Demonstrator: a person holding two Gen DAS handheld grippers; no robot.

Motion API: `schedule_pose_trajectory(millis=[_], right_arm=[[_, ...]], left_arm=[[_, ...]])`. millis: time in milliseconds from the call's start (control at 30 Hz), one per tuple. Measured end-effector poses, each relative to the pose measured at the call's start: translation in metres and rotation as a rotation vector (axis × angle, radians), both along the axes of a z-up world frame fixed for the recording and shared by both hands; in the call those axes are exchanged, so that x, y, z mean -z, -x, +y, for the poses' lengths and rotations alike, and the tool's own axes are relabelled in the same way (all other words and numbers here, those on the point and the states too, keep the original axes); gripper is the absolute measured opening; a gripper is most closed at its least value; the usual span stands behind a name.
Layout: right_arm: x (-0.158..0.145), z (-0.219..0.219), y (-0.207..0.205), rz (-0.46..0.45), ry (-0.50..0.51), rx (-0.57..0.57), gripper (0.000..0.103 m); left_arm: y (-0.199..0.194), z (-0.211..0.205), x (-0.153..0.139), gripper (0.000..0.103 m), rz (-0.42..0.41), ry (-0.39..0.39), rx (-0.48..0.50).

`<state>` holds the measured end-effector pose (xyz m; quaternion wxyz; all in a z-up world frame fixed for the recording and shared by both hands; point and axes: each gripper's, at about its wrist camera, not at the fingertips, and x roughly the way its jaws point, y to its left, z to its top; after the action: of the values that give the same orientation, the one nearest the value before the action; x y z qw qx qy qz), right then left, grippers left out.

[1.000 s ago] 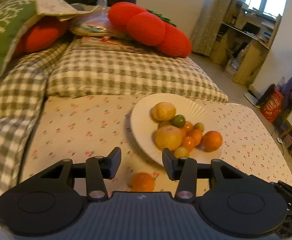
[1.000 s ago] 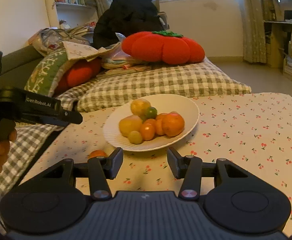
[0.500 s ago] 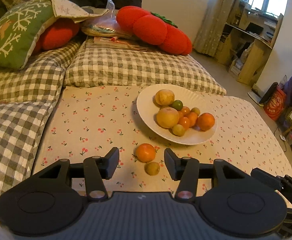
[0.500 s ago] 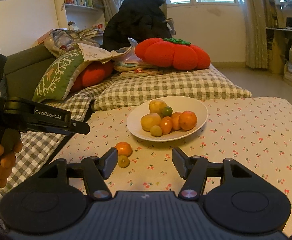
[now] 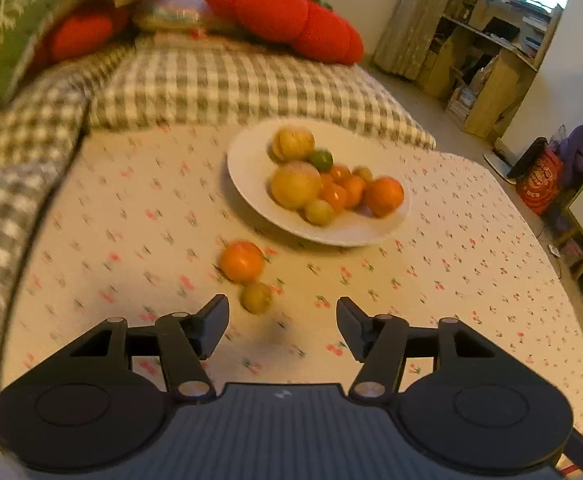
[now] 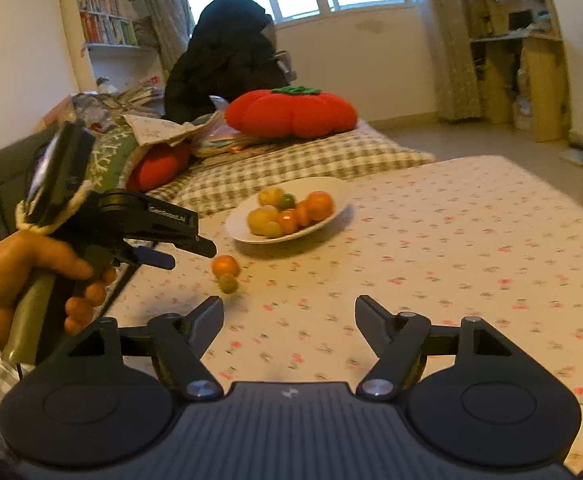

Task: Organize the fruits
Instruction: 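Move both open tools back over the last mandarin and small yellow fruit, then grasp the mandarin with the left tool while the right tool grasps the small yellow fruit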

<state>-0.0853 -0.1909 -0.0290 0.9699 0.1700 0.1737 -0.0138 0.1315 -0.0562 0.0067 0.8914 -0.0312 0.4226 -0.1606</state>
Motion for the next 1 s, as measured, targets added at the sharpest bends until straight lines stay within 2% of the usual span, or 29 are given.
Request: schedule_pose_trajectory(millis=[167, 300, 433, 567, 833, 1000], right_arm=[[-0.011, -0.006, 0.004, -0.022, 0.028, 0.012, 0.071], [-0.001, -0.011, -0.004, -0.015, 0.002, 0.005, 0.072], [0.014, -0.008, -0.019, 0.015, -0.016, -0.032, 0.072], [0.023, -0.001, -0.041, 0.036, 0.003, -0.083, 0.072], [0.036, 0.018, -0.102, 0.073, 0.080, -0.185, 0.071], [0.043, 0.036, -0.140, 0.094, 0.137, -0.271, 0.064]], left_arm=[[0.000, -0.018, 0.002, 0.066, -0.019, -0.031, -0.004], [-0.005, -0.022, 0.002, 0.068, -0.027, -0.026, -0.033], [-0.013, -0.022, 0.004, 0.078, -0.047, -0.048, -0.036], [-0.024, -0.014, 0.010, 0.083, -0.050, -0.071, -0.073], [-0.054, -0.006, 0.027, 0.084, 0.026, -0.018, -0.122], [-0.067, -0.009, 0.039, 0.084, 0.031, -0.069, -0.106]])
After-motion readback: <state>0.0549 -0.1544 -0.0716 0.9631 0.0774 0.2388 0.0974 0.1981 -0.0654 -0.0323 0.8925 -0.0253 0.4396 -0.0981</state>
